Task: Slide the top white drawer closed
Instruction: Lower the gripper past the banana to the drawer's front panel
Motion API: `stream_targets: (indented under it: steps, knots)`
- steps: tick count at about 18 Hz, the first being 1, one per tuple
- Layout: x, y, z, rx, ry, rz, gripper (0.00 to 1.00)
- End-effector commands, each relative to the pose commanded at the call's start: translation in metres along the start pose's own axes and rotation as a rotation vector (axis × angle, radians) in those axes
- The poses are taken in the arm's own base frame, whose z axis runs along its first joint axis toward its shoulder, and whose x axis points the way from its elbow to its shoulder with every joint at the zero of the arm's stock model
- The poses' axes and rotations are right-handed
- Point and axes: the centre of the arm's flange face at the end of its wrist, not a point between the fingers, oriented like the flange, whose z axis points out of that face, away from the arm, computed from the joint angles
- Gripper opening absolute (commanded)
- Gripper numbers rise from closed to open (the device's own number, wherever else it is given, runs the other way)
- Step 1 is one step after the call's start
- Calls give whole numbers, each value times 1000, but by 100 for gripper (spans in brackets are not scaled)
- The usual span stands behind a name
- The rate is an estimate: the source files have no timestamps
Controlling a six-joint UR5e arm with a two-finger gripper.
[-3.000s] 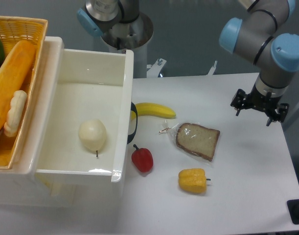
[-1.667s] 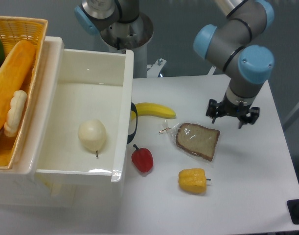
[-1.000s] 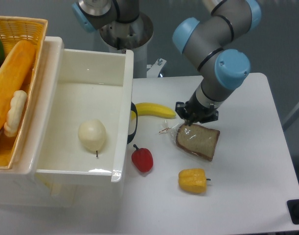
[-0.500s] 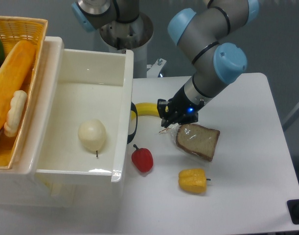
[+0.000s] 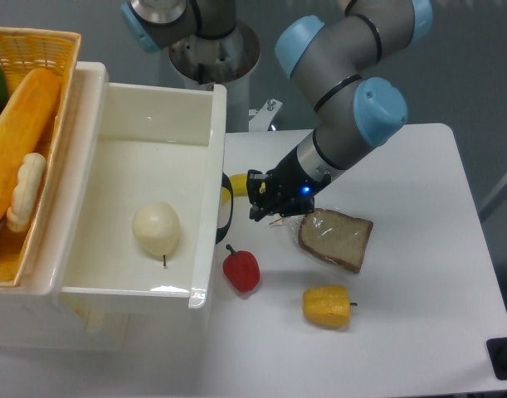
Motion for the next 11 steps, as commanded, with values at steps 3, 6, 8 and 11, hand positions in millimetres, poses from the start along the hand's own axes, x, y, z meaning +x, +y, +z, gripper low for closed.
stream_targets:
  steps: [3,6,8,11]
  knots:
    - [7,0,2,-10,16,-2,17]
    - [14,-1,6,-22,24,6,17]
    - [22,-3,8,-28,27,14,17]
    - [26,-2,12,-43,40,12,17]
